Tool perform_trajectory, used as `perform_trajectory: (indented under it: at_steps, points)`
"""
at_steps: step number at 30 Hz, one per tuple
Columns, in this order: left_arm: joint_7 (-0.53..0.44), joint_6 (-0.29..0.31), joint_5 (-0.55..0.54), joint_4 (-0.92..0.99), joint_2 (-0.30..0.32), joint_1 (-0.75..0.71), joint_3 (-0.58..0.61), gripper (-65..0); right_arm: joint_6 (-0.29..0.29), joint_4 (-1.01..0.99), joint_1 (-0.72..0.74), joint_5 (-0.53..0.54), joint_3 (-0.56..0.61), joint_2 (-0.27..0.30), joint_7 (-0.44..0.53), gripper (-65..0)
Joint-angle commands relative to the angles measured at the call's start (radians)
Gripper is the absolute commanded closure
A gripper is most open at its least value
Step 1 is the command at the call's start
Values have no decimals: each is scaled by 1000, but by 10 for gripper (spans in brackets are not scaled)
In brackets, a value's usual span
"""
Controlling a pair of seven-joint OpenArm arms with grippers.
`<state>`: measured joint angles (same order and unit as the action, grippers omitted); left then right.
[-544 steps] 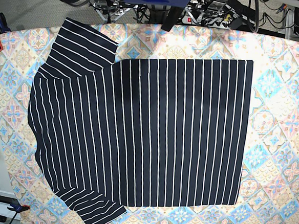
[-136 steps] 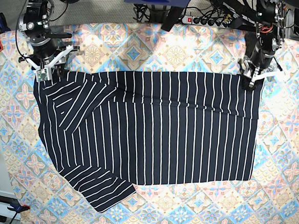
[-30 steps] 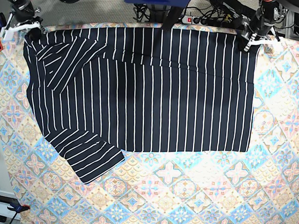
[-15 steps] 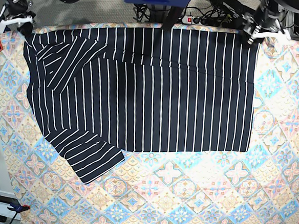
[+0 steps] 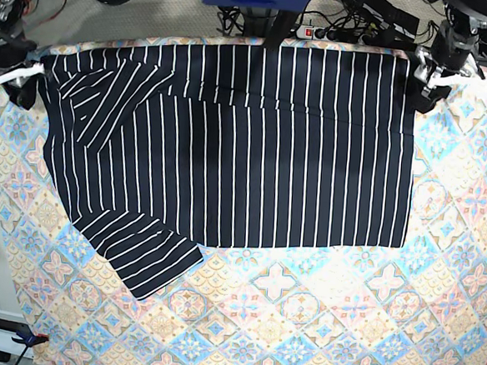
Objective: Fold the T-shirt properly
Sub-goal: 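Move both grippers along the shirt sides toward the hem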
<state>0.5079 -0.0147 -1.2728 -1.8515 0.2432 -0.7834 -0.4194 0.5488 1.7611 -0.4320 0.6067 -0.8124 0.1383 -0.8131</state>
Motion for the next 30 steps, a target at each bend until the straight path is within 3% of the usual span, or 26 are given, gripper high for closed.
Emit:
perform_trajectory:
  at_steps: [1,6,12,17,30]
  points:
    - [-16,12,-3,-14,11,14,-29,-282,7,13,17,9,15,19,10,-124]
    - [-16,12,-1,56,66,134,-49,-285,6,9,78,-14,123,62,4,-124]
    - [-5,12,0,203,135,267,-29,-282,7,7,172,-190,242,67,4,-124]
    - [22,12,55,312,192,428,37,-282,7,-2,255,-271,353,65,4,-124]
    - [24,12,186,640,236,838,265,-282,7,-166,388,-285,403,65,8,-124]
